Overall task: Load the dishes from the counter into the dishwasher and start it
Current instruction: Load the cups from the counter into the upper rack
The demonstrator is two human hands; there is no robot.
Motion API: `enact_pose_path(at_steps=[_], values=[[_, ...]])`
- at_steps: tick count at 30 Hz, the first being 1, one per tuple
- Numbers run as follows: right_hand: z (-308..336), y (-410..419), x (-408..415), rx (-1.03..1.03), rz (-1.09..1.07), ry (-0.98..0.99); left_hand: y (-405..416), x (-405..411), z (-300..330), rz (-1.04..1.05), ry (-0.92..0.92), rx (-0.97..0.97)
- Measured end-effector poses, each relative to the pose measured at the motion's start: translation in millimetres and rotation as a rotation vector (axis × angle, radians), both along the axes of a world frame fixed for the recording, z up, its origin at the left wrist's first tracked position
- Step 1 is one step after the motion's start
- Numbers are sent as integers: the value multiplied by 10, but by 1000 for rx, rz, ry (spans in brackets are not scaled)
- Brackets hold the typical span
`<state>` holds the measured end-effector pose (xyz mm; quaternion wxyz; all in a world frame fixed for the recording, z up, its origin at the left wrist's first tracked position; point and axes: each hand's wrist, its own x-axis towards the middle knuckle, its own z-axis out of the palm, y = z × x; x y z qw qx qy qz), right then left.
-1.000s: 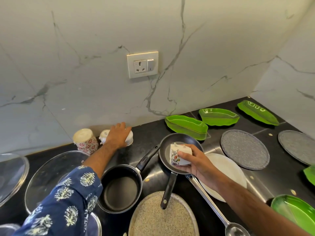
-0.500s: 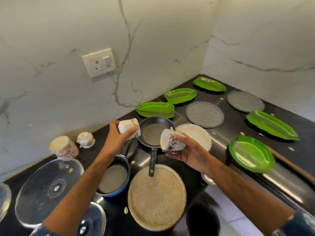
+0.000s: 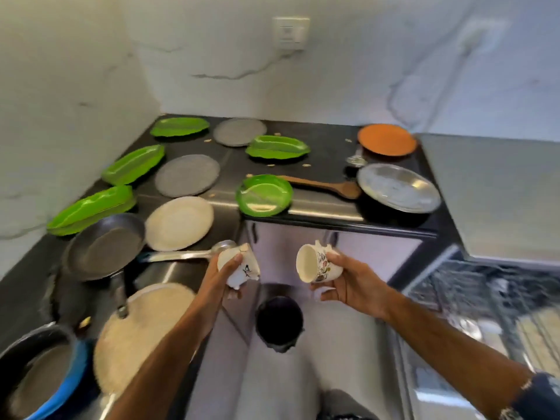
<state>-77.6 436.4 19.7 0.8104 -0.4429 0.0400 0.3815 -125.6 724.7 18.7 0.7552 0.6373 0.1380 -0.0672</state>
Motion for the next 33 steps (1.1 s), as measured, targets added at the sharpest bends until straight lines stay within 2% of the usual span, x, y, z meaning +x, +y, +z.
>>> enact_pose_path(at_steps=[6,10,15,20,22,25,29,33], values=[[-422,-1614,-528,-82,-329,107,-1335,521,-305,-293,124,113],[-759,-2608,-825,-78,-569,234,-2630,775,-591,-531,189,222],[-1227,-3539,-932,-53,-759,336,-4179,927,-1051,-779,254,335],[-1766,-4326,-817,-1,-900,408,-5284,1101,-1413,-870,256,460],[-2000,-4579,-672,-150,-884,365,-5563,1157,-1578,-857,262,506],[-2306,-4909,-346,-576,-744,216,-5881,1228,-1869,-787,257,569],[-2612,-5112,163,-1012,-474,-125,-6041,1347,-2225,-726,171,646],[-2957,-5075,593,-1294,-144,-373,-5978,1429,-2460,-680,128,712]])
